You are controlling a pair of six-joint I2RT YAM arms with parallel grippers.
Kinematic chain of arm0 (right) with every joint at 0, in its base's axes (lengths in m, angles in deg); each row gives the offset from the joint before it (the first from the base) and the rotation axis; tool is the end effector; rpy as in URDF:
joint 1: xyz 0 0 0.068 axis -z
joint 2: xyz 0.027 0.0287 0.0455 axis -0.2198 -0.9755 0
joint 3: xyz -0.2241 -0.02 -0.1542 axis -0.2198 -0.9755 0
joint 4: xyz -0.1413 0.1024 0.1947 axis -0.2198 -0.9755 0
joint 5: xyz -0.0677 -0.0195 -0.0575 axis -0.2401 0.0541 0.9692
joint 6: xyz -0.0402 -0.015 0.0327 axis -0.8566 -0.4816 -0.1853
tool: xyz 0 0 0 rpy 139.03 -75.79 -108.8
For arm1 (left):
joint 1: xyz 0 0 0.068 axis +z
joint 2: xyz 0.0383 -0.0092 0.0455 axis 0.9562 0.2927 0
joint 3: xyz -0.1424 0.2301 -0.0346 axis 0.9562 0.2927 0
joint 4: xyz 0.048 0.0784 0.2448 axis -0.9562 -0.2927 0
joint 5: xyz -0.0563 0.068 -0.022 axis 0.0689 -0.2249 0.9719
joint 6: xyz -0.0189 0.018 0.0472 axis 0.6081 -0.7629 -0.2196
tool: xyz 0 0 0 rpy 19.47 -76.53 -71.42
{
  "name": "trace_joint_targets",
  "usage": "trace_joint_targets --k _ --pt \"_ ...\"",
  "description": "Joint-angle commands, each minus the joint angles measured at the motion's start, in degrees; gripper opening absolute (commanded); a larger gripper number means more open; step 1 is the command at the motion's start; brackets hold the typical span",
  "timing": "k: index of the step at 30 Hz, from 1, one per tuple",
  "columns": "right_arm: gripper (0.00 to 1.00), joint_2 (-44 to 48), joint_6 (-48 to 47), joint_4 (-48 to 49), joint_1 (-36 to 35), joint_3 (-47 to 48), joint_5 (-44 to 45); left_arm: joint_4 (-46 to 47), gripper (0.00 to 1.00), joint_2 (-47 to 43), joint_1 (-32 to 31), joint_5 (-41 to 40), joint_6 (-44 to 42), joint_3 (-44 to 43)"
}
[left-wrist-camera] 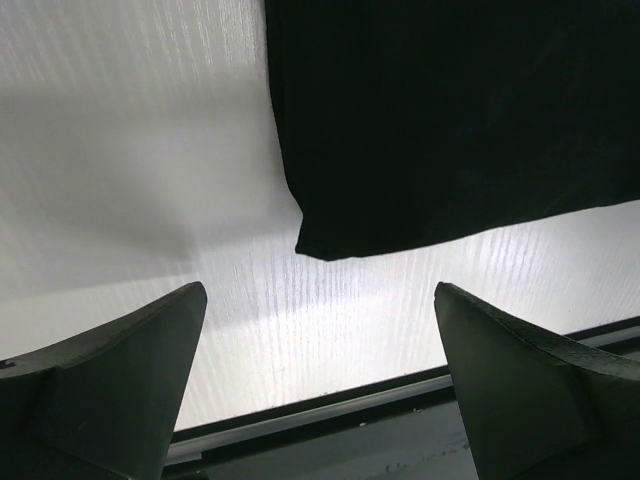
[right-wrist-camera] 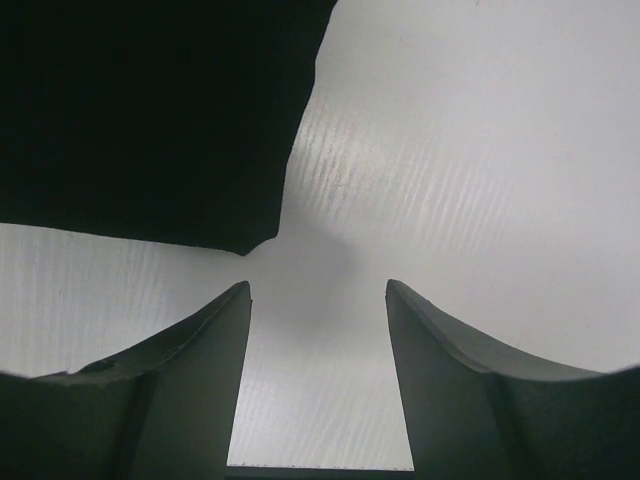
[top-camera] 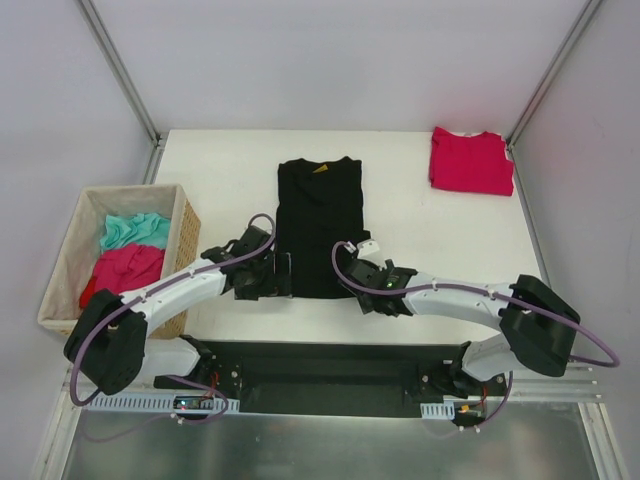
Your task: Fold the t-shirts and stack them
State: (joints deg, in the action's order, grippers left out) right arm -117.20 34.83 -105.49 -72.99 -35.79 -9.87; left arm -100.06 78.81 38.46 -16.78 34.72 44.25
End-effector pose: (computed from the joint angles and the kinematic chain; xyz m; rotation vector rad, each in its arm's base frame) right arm 0.1436 0.2145 0.1799 -0.7811 2.3314 -0.1943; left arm 0.1911 -0.1347 0.1895 0.0335 2.6535 -0.5287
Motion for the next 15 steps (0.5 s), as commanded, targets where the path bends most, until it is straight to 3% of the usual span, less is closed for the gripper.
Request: trace_joint_targets --k 1,4,15 --pt "0.59 -1.7 1.4 2.1 -0.5 1.6 1.7 3.3 0.99 1.4 -0.4 0.4 2.0 0.5" --pt "0.54 -1.7 0.7 2.3 -0.7 2.7 1.7 4.7 0.98 1.1 -0.4 1.1 2.0 0.1" --pt "0.56 1.4 -0.8 8.7 -0.6 2.0 -3.1 10.7 0.99 -1.7 -0.4 4.0 3.6 3.2"
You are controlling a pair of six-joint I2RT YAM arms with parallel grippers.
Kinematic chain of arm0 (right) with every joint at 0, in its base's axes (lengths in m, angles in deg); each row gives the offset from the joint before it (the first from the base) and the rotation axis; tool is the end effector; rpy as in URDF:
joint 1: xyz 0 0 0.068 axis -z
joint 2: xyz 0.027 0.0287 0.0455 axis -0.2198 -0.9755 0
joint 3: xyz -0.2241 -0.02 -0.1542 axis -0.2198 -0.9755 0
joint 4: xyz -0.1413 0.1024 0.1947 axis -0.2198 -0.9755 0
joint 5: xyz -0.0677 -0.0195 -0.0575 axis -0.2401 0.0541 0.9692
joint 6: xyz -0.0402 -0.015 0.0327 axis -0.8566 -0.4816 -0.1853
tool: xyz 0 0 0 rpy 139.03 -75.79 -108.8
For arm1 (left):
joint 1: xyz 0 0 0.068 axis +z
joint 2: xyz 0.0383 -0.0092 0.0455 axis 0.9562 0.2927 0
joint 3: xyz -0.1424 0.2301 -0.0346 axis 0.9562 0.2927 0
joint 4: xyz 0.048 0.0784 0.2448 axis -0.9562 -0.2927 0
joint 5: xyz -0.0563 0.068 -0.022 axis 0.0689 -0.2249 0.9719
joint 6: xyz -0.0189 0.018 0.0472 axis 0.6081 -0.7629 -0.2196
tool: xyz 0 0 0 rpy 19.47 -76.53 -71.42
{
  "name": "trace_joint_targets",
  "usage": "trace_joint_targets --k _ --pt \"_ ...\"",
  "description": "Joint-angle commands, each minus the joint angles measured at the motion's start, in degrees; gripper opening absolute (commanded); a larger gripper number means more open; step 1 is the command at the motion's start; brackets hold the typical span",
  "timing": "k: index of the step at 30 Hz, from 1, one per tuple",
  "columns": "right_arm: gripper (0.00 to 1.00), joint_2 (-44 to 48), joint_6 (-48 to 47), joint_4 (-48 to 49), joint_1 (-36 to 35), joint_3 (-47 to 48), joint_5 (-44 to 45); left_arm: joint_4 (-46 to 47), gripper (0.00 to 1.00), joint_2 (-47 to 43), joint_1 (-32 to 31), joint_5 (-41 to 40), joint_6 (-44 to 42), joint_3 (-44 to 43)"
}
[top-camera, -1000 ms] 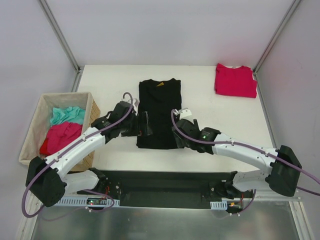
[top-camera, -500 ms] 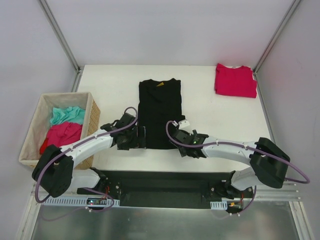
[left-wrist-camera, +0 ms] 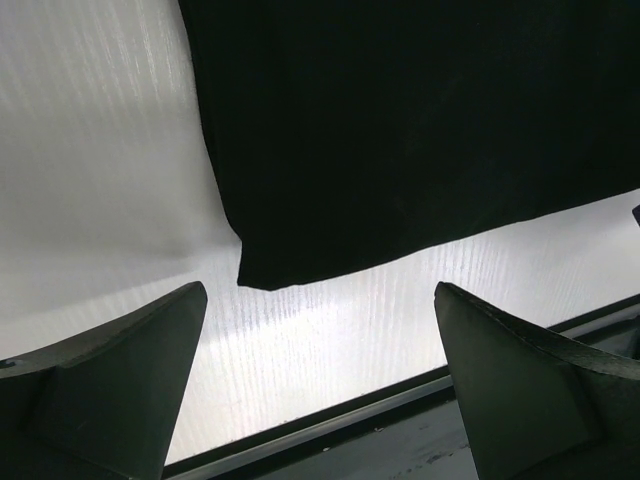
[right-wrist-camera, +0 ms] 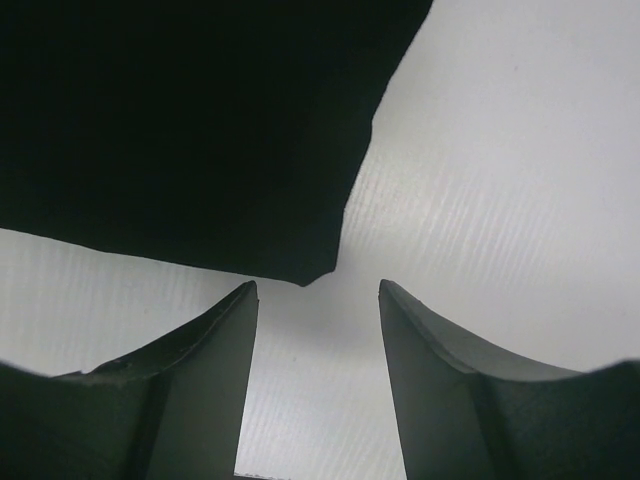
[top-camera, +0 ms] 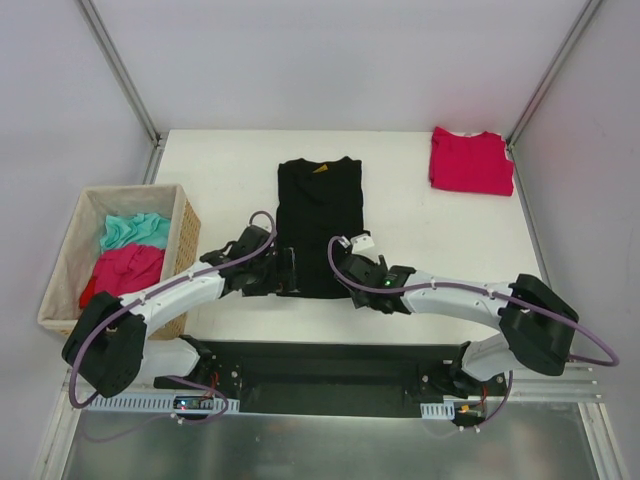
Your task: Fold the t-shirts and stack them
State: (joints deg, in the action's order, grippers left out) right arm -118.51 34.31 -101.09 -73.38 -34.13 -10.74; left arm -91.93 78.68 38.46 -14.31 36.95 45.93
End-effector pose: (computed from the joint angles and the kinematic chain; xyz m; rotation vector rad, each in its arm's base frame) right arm 0.1488 0.2282 0.1859 -0.7611 2.2878 -0.1106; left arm 0.1961 -0.1400 0.1905 0.0086 2.5624 -0.6615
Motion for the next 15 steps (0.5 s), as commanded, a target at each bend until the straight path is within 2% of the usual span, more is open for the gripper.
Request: trace_joint_targets --k 1,9,15 --pt "0.56 2.7 0.0 4.7 -0.2 0.3 -2.7 2.8 0.99 -1.5 -0.3 1.8 1.7 1.9" --pt "0.55 1.5 2.9 8.9 -0.3 -0.9 -5.5 3.0 0.99 -2.2 -0.3 1.6 1.9 2.6" --pt "0.56 8.1 4.9 12.6 0.3 -7.2 -2.5 3.1 0.99 -4.4 0.2 1.7 2.1 3.3"
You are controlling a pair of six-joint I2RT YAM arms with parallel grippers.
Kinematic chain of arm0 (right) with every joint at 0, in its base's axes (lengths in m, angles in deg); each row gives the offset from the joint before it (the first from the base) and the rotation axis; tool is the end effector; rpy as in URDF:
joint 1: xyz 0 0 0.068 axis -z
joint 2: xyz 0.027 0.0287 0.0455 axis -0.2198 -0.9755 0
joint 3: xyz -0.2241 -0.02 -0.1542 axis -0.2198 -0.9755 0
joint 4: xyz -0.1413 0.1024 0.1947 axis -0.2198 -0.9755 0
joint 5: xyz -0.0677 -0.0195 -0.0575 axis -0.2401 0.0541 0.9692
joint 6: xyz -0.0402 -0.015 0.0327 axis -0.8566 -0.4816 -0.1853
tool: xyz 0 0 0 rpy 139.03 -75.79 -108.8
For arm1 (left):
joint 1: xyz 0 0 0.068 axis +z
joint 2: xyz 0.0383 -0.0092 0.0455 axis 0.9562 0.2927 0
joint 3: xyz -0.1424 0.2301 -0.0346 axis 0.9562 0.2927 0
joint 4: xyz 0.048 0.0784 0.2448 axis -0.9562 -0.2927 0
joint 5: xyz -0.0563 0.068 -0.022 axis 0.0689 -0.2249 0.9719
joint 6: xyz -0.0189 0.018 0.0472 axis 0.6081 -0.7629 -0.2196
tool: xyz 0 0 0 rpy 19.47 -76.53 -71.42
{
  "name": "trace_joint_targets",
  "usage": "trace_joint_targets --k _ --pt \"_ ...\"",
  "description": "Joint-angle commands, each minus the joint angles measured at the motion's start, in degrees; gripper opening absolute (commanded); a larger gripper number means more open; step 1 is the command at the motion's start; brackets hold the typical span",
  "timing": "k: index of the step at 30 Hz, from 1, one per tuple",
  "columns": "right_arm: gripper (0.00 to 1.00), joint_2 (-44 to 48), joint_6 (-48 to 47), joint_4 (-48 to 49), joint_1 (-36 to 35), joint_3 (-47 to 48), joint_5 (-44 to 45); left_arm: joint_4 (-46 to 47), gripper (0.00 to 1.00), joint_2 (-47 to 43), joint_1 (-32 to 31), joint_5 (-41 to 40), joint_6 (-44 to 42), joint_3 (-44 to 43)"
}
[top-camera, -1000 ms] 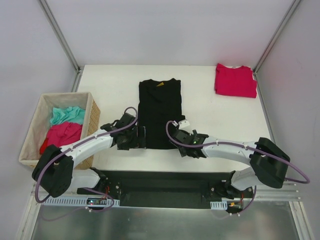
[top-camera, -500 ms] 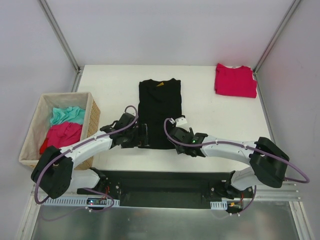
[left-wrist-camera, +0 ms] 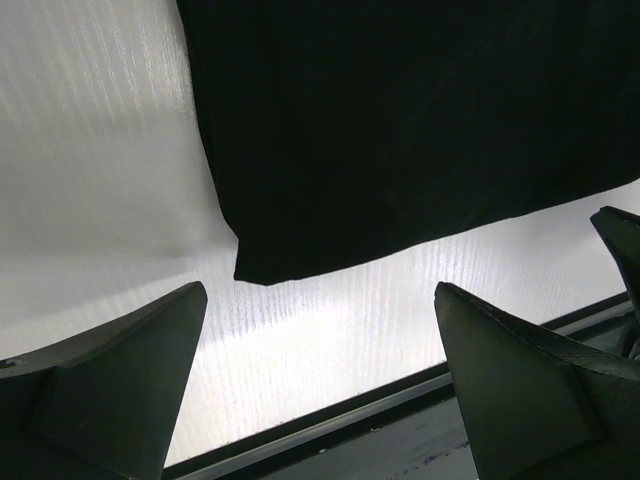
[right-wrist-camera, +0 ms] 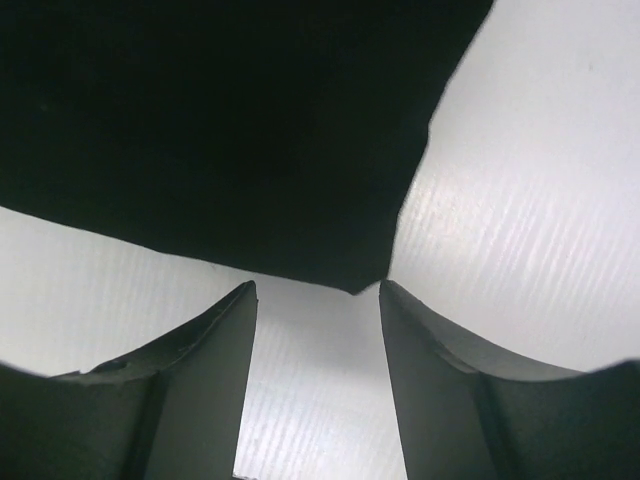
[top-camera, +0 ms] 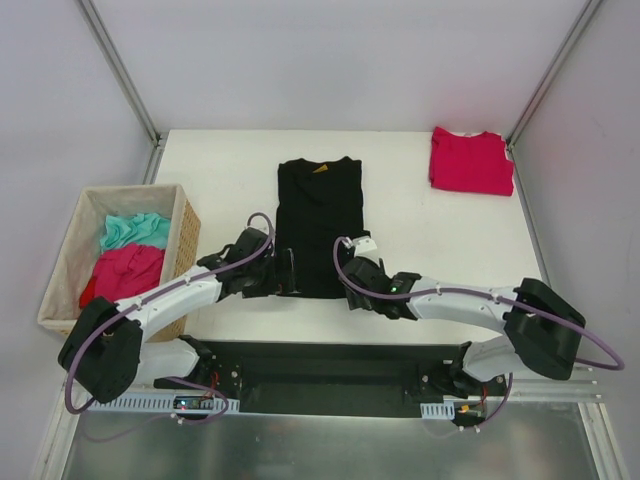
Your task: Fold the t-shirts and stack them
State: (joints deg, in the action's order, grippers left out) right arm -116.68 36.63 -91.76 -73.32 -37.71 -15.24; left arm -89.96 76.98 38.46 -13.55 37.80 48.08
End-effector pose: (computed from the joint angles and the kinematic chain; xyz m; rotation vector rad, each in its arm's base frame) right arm 0.1472 0.2299 0.1845 -0.6862 2.2571 0.0933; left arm 0.1910 -0.1370 0.1879 -0.0017 2.5429 -0.6975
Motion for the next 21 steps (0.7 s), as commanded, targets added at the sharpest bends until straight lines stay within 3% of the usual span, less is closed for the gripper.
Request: trace_joint_targets --k 1,9,14,21 --pt "0.56 7.6 2.8 3.8 0.5 -4.5 2.8 1.1 0.99 -3.5 0.5 0.9 0.9 1.3" --pt "0.56 17.7 2.7 4.8 4.7 -12.0 5.3 1.1 0.99 -5.7 3.2 2.5 0.5 2.3" --pt "0.56 22.6 4.9 11.4 7.2 -17.5 4.1 1.2 0.99 -5.6 3.3 3.4 1.0 1.8" --pt "0.57 14.9 5.7 18.9 11.4 -18.7 -4.7 1.7 0.99 -5.6 3.5 4.1 1.3 1.7"
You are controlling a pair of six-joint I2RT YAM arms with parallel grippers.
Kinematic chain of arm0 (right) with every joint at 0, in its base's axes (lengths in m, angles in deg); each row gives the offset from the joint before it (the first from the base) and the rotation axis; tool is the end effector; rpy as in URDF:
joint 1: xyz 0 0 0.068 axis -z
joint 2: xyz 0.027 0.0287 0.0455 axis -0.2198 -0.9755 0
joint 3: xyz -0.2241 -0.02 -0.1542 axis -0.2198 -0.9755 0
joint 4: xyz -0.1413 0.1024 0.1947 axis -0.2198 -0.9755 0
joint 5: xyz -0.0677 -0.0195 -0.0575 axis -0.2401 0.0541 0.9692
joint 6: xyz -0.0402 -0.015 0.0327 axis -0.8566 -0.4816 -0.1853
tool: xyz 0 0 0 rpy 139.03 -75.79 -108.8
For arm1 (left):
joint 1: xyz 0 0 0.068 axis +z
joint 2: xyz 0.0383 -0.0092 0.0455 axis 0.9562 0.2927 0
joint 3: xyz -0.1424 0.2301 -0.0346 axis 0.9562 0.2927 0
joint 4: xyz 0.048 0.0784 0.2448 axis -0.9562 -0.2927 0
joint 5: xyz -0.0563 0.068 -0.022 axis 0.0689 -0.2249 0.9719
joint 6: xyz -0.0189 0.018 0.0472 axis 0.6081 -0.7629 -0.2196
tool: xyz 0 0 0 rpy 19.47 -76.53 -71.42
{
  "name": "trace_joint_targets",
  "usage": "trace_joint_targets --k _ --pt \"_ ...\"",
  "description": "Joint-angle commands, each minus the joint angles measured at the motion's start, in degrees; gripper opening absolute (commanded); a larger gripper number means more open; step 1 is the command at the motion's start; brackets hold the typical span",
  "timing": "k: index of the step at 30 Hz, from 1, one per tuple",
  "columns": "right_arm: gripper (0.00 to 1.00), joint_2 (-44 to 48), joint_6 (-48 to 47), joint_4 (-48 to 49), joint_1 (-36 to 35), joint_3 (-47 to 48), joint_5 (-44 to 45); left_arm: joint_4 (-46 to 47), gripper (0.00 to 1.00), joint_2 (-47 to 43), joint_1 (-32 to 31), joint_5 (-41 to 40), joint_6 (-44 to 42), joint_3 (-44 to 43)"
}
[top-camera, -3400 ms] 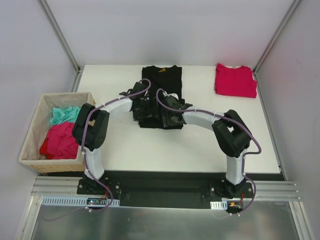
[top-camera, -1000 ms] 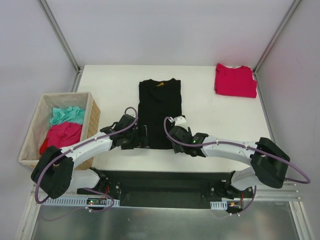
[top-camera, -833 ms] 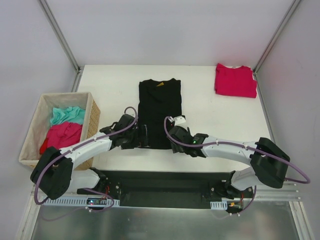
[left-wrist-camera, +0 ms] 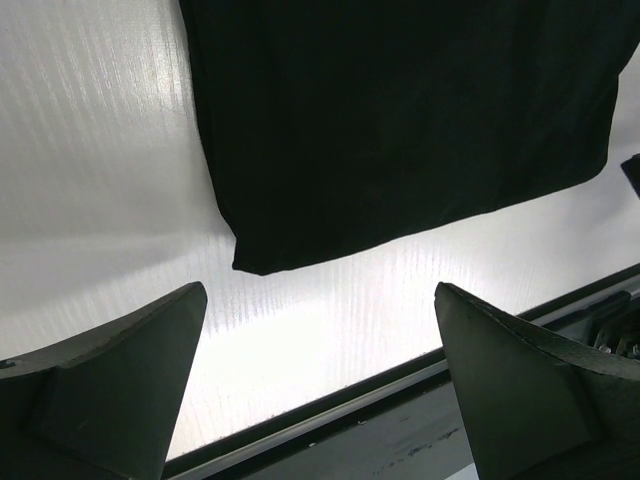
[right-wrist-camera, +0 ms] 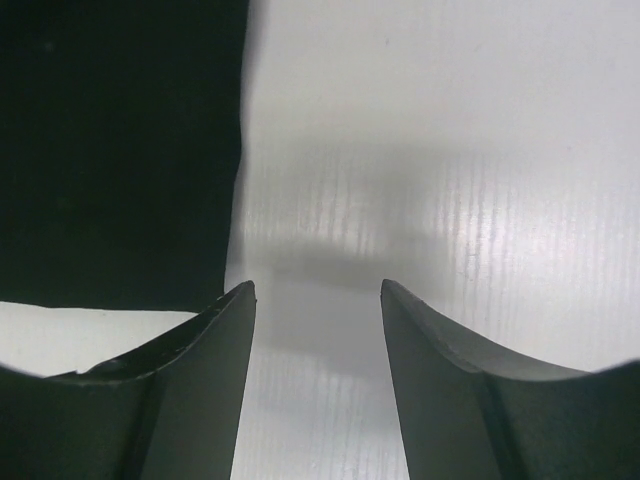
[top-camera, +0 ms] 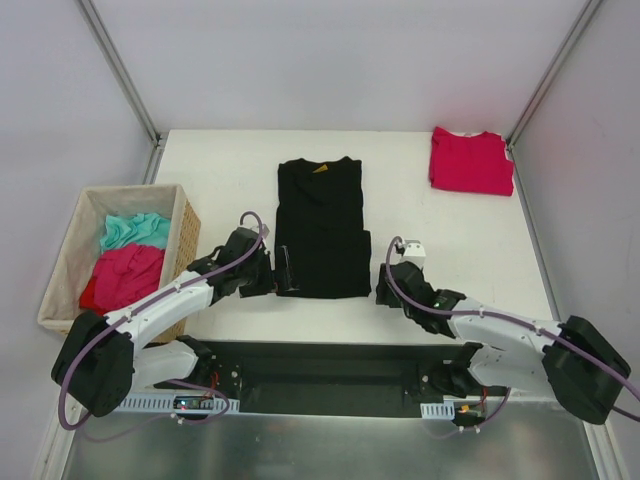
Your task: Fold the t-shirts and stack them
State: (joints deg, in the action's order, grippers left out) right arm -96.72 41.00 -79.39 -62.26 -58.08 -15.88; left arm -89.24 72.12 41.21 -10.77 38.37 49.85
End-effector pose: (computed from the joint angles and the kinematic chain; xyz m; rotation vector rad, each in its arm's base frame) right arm 0.1421 0.1434 0.1682 -0.2967 2.1771 0.1999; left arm 0.1871 -0.1233 0.1972 -0.0422 2.4834 -0.7726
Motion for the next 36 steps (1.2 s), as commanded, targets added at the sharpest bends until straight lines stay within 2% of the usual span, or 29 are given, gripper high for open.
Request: trace_joint_targets --k 1,9,14,20,24,36 --pt "0.56 -6.3 1.2 8.0 0.4 1.9 -5.2 1.1 0.99 -0.4 0.7 1.6 0.7 -0.2" --pt "0.57 -13.8 3.4 24.1 4.2 0.1 -20.5 2.0 0.99 -0.4 0.8 2.3 1.2 0.4" --pt "0.57 -8.7 3.8 23.3 5.4 -1.1 -22.6 2.2 0.99 -0.6 0.8 2.4 1.4 0.9" --pt "0.57 1.4 2.9 15.6 7.8 -1.8 -21.8 2.7 0.99 -0.1 0.8 3.0 1.5 0.8" --pt "0.58 4.4 3.1 13.3 10.4 -2.9 -23.0 3.1 0.99 -0.3 0.8 3.0 1.7 1.0" --pt "0.58 -7.6 8.1 24.2 11.5 -4.8 -30.0 3.6 0.99 -0.7 0.8 2.9 1.9 1.7"
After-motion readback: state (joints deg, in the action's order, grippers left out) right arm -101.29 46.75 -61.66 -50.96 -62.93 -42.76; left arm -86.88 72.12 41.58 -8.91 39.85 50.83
